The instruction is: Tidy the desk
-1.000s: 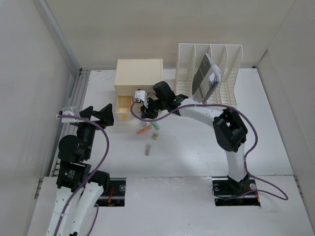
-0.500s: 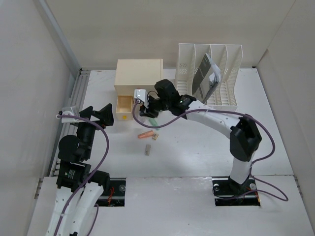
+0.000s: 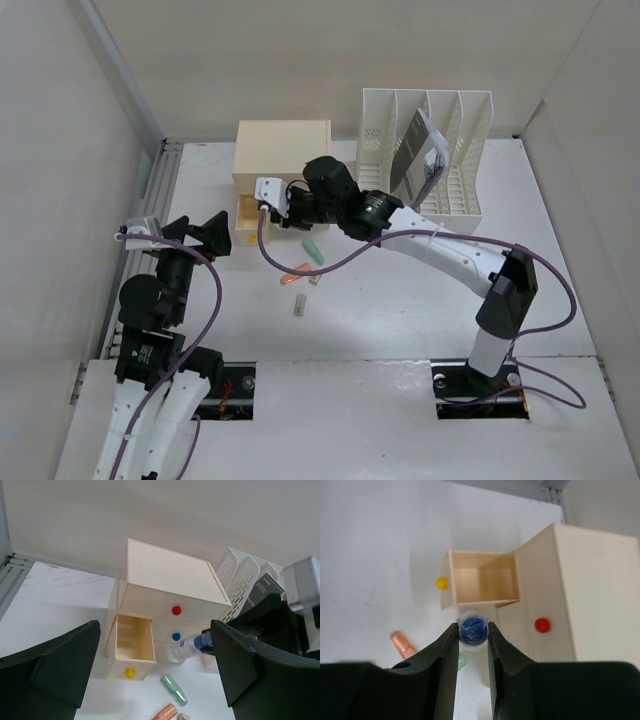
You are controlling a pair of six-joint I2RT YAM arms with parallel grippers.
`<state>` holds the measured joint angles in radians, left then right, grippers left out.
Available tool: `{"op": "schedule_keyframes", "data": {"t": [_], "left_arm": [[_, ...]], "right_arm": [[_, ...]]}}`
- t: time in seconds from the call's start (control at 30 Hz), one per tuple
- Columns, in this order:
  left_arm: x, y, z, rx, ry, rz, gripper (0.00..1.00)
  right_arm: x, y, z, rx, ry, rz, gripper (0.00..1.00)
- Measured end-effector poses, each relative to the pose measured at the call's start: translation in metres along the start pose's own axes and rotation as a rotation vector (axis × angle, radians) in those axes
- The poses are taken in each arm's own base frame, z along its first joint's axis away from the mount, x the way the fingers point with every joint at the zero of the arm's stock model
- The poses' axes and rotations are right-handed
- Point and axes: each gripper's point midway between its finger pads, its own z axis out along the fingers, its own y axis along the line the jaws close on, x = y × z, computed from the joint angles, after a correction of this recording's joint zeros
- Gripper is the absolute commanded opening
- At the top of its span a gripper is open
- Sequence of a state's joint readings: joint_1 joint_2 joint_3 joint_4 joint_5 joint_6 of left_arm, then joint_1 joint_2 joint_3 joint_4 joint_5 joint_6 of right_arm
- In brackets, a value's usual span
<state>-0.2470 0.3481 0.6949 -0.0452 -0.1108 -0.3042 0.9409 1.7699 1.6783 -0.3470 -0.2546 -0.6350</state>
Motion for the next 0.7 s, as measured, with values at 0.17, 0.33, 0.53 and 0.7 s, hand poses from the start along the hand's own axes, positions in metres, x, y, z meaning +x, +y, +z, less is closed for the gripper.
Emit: {"op": "schedule_keyframes", "data": {"t": [0.17, 0.33, 0.53, 0.7], "left_arm": [[0.000, 0.001, 0.000, -0.004, -0.002, 0.000, 0.90], [-0.003, 0.004, -0.001, -0.022, -0.017, -0.003, 0.90], [-0.014, 0.009, -0.008, -0.050, -0.066, -0.017, 0.90], [-0.019, 0.011, -0.013, -0.061, -0.090, -0.024, 0.90]], "right_arm": [[-0.034, -0.017, 0.004, 0.065, -0.032, -0.047, 0.07], [-0.044, -0.018, 0.017, 0.073, -0.038, -0.075, 0.07], [-0.014, -0.006, 0.052, 0.048, 0.034, -0.105, 0.07], [0.007, -0.001, 0.072, 0.040, 0.090, -0.132, 0.07]]}}
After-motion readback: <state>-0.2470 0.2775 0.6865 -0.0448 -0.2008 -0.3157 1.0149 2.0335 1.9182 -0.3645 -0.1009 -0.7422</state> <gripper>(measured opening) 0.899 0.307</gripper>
